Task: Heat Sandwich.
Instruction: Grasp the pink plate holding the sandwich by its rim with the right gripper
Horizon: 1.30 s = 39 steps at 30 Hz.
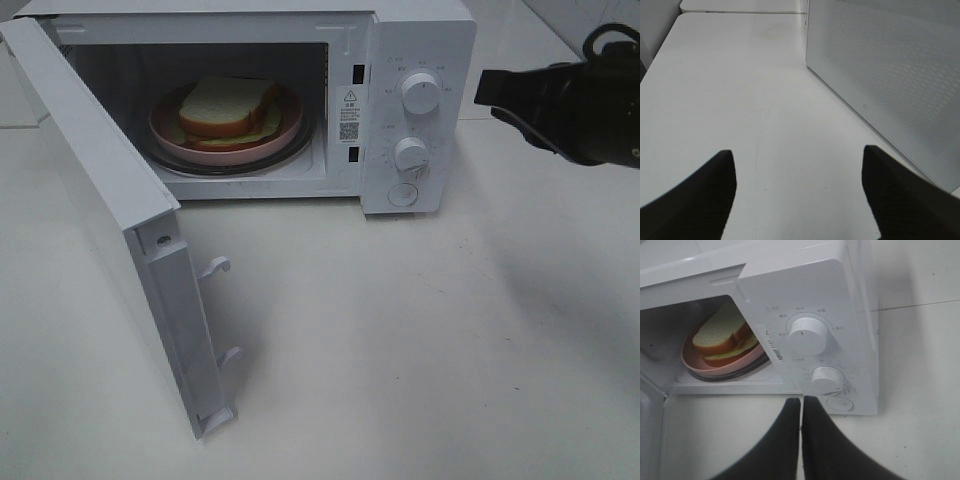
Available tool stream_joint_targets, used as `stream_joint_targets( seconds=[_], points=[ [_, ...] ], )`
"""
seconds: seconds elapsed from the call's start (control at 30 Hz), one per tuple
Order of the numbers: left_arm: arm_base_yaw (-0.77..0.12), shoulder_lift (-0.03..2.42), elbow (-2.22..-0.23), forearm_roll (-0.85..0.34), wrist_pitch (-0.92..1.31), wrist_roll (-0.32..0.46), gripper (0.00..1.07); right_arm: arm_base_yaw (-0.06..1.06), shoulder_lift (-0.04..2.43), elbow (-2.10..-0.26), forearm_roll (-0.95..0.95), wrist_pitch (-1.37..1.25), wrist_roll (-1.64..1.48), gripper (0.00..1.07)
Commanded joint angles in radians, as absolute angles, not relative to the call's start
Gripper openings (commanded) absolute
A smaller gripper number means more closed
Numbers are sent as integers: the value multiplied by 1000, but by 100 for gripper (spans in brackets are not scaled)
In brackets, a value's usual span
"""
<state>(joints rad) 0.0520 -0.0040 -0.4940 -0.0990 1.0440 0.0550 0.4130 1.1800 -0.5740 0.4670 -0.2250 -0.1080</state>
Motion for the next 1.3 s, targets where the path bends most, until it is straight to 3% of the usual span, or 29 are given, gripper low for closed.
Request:
stream_joint_targets(
  seconds=[0.03, 0.27, 0.5, 0.6, 0.63, 0.7, 0.77, 0.87, 1.3],
  points=[
    [50, -20, -491, -102, 1036, 52, 66, 381, 1168, -642, 458, -82, -163, 6],
    [50, -20, -491, -102, 1036, 52, 66, 283, 1168, -747, 411, 203, -260, 9],
    [50, -20, -491, -102, 1036, 52, 66, 279, 1168, -833, 310, 445, -260, 25],
    [50, -20, -491, -102, 1036, 52, 66, 279, 1168, -874, 272, 564, -263, 46],
    [50, -20, -491, -102, 1036, 52, 66, 279, 1168, -896, 262, 634, -277, 57],
    [50, -20, -491, -102, 1036, 52, 66, 279, 1168, -903, 260, 663, -289, 62],
    [50, -20, -491, -102, 1036, 52, 66, 281, 1168, -918, 248, 764, -351, 76],
    [50, -20, -491, -102, 1036, 52, 66, 281, 1168, -918, 246, 813, -405, 82],
    [50, -20, -491, -102, 1036, 52, 66, 283, 1168, -918, 244, 989, -1099, 75]
  ],
)
